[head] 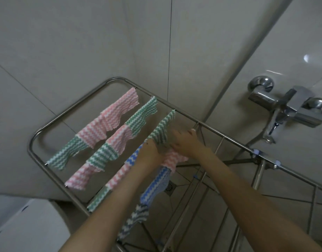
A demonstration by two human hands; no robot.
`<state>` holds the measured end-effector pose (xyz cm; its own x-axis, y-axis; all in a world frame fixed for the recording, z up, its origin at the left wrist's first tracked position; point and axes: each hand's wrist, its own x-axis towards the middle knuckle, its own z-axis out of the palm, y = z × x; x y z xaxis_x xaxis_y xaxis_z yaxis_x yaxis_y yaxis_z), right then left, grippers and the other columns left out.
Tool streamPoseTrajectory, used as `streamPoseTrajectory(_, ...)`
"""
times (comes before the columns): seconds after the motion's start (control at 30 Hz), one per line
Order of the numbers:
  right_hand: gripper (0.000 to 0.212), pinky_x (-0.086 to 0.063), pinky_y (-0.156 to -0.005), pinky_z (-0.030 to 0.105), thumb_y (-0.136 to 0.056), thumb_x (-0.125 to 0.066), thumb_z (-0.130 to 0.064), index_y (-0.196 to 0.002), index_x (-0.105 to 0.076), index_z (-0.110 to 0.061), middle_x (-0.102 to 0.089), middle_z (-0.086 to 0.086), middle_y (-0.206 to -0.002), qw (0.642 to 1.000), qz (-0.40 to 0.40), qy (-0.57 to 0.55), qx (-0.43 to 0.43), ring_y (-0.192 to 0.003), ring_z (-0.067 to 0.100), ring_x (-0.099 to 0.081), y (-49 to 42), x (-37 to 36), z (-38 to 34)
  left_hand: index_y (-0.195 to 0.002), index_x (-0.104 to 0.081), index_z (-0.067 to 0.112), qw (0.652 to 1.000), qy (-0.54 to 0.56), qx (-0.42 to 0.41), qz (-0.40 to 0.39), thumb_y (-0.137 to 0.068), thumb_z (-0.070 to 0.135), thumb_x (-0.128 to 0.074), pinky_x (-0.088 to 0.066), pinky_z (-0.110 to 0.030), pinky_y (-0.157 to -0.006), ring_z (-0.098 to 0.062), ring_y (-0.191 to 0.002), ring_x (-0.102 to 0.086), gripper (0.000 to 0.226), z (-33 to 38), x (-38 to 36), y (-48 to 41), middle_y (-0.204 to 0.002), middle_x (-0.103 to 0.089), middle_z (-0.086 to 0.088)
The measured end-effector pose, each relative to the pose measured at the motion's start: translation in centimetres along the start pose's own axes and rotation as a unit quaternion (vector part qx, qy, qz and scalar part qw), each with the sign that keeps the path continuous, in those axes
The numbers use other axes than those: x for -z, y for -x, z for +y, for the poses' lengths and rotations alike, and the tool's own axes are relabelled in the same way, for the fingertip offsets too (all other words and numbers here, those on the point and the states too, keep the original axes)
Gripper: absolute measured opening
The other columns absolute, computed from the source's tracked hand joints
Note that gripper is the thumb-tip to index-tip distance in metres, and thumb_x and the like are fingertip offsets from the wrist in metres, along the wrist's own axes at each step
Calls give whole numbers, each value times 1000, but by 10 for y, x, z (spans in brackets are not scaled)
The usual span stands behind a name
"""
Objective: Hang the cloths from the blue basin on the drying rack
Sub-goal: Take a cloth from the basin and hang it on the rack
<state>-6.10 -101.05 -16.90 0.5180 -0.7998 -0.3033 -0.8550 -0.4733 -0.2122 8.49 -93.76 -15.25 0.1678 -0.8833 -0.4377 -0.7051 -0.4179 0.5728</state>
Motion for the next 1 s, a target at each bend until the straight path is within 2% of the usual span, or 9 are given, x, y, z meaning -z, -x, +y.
streamPoseTrajectory(0.07,46,-25,-77,35,-92,-29,-33,-86,-69,-11,-69,10,-86,992,51,93,72,-82,26,-63,0,-10,-2,-124,-46,-2,998,-35,-41,-28,-95,28,-48,-43,-37,-83,-30,-107,-53,42,6,-7,-2,-118,-51,-16)
streamPoseTrajectory(0.13,40,-29,-67,31,-80,-34,-25,-52,-61,-15,-60,1,-52,976,106,164,102,-49,20,-55,-1,-16,3,-108,-54,1,992,-27,-66,-104,-96,24,-45,-41,-29,-67,-18,-81,-55,28,14,-12,-1,-95,-56,-11)
streamPoseTrajectory(0.2,35,-39,-58,27,-73,-35,-19,-47,-57,-17,-54,-2,-44,958,146,200,145,-41,17,-49,0,-17,3,-93,-51,10,985,-29,-62,-160,-97,24,-45,-35,-18,-53,-7,-64,-45,16,19,-17,-1,-78,-51,-1)
streamPoseTrajectory(0.33,40,-15,-59,29,-80,-41,-17,-42,-55,-16,-52,-2,-40,947,210,189,151,-37,15,-44,-1,-13,2,-68,-30,18,977,-94,-69,-179,-102,21,-37,-27,-16,-42,-8,-54,-28,34,18,-25,-2,-65,-32,0)
streamPoseTrajectory(0.47,46,-31,-83,35,-89,-39,-28,-55,-67,-13,-64,4,-56,983,123,84,109,-58,22,-59,3,-19,6,-85,-44,13,972,-123,-71,-187,-103,26,-34,-24,-17,-46,-9,-55,-30,24,18,-25,-3,-66,-35,-1)
streamPoseTrajectory(0.57,37,-34,-96,62,-88,-42,-27,-67,-69,-13,-66,5,-68,986,135,88,48,-70,25,-62,6,-22,7,-110,-51,5,973,-112,-72,-189,-103,25,-35,-30,-12,-42,-7,-59,-36,27,21,-22,-1,-78,-49,-3)
streamPoseTrajectory(0.8,47,-36,-97,41,-88,-39,-36,-110,-66,-3,-65,16,-114,987,152,-47,-23,-108,30,-61,26,-16,18,-138,-37,1,993,-42,-35,-107,-98,37,-43,-41,-29,-90,-25,-117,-51,54,25,-8,18,-135,-49,-14)
streamPoseTrajectory(0.9,52,-43,-95,37,-84,-33,-26,-118,-61,1,-62,20,-120,976,173,-131,9,-111,34,-59,41,-3,8,-127,-48,-2,997,-35,-50,-51,-98,32,-44,-42,-29,-83,-26,-108,-55,44,28,2,37,-120,-57,-14)
streamPoseTrajectory(1.0,50,-29,-107,29,-76,-40,11,-124,-55,6,-49,26,-134,971,146,-162,98,-125,38,-47,62,8,-10,-110,-54,-5,998,-32,-51,-7,-98,28,-44,-43,-37,-76,-34,-101,-57,36,23,9,69,-108,-61,-22)
